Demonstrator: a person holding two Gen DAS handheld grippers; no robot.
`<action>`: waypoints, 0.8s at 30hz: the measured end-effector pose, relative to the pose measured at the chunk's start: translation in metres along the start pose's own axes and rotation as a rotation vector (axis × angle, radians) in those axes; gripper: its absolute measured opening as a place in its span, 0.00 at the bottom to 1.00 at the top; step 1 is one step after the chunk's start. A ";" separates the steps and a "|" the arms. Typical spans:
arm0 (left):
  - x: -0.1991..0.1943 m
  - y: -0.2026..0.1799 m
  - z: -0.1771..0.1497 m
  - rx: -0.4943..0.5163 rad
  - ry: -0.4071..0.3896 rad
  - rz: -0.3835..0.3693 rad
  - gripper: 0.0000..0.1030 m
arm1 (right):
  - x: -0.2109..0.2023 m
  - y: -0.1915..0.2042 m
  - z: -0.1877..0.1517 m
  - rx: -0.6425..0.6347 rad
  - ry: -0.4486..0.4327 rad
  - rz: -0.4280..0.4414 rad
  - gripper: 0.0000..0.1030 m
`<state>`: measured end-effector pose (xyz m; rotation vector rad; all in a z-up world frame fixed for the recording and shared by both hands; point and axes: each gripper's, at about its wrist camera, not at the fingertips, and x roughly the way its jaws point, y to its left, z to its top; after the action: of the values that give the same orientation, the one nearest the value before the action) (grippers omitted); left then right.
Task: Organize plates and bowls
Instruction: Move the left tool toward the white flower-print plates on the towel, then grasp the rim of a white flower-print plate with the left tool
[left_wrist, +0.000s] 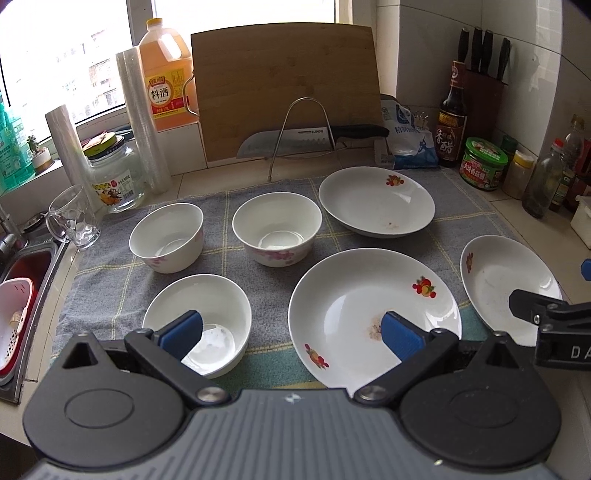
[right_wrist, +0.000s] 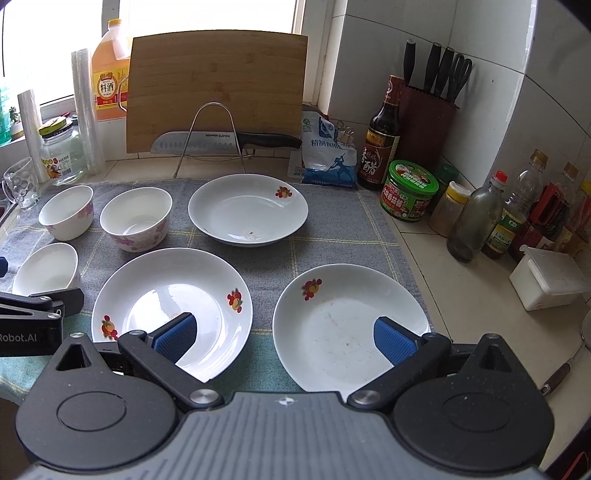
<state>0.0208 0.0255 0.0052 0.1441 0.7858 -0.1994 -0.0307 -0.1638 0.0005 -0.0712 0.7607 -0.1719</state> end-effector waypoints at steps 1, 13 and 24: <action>0.001 0.003 0.000 0.007 -0.008 -0.010 0.99 | -0.001 -0.001 -0.002 0.004 -0.009 -0.004 1.00; 0.015 0.007 0.002 0.062 -0.040 -0.156 0.99 | 0.003 -0.027 -0.046 0.083 0.015 -0.078 1.00; 0.035 -0.034 0.011 0.133 0.002 -0.243 0.99 | 0.051 -0.064 -0.080 0.060 0.037 -0.026 1.00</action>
<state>0.0442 -0.0141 -0.0139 0.1740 0.7913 -0.4822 -0.0583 -0.2358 -0.0839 -0.0215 0.7918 -0.2213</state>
